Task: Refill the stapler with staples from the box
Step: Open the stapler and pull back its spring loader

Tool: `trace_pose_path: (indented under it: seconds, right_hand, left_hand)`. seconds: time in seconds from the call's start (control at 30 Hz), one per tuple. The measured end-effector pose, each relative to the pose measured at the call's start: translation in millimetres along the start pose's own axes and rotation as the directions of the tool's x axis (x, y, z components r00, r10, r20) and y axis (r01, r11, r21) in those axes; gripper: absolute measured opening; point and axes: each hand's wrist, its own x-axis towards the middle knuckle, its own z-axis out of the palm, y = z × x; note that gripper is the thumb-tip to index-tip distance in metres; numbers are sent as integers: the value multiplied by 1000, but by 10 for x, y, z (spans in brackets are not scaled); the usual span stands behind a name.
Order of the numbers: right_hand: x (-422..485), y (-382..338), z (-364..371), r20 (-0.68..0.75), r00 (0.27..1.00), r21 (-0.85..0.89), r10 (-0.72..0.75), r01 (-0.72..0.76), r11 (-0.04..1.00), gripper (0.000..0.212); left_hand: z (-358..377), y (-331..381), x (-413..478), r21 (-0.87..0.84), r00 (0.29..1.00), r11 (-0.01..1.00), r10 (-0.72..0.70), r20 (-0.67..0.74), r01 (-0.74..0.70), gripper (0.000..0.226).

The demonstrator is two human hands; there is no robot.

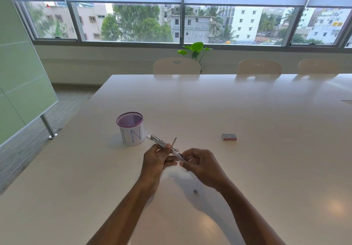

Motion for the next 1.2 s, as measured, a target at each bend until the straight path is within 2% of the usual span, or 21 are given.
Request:
trace_pose_path:
  seconds: [0.1, 0.2, 0.3, 0.37, 0.5, 0.6, 0.77, 1.03, 1.1, 1.2]
  right_hand:
    - [27, 40, -82, -18, 998, -164, -58, 54, 985, 7]
    - [62, 85, -160, -17, 996, -309, -93, 83, 947, 10]
    - [84, 145, -184, -7, 997, -318, -81, 75, 945, 11]
    - [95, 181, -185, -8, 997, -326, -75, 68, 943, 11]
    - [115, 230, -203, -10, 998, -360, -56, 49, 932, 13]
    - [118, 261, -199, 4, 999, -377, -47, 45, 925, 14]
    - [133, 307, -178, -17, 1000, -399, -19, 11, 917, 18]
    - [148, 336, -217, 2, 1000, -404, -19, 18, 915, 18]
    - [130, 309, -229, -3, 1000, -409, -18, 15, 912, 25]
    - [77, 187, -324, -85, 996, -406, -31, -6, 914, 30]
  left_hand:
    - [-82, 43, 51, -29, 998, 1000, 2, 70, 0, 32]
    - [-261, 67, 121, -42, 996, 999, 37, 82, -33, 35]
    - [-416, 63, 181, 63, 987, 995, 64, 148, -74, 30]
    - [-476, 45, 211, 191, 976, 973, 92, 197, -130, 23]
    - [-543, -17, 278, 556, 956, 782, 182, 229, -282, 17]
    - [-570, -17, 273, 655, 926, 655, 250, 284, -378, 17]
    - [-578, -12, 256, 721, 912, 559, 255, 321, -410, 15]
    - [-582, 2, 257, 734, 910, 538, 238, 341, -416, 13]
    - [-581, -1, 258, 736, 910, 536, 233, 342, -413, 13]
    - [-614, 13, 264, 748, 921, 540, 189, 340, -387, 17]
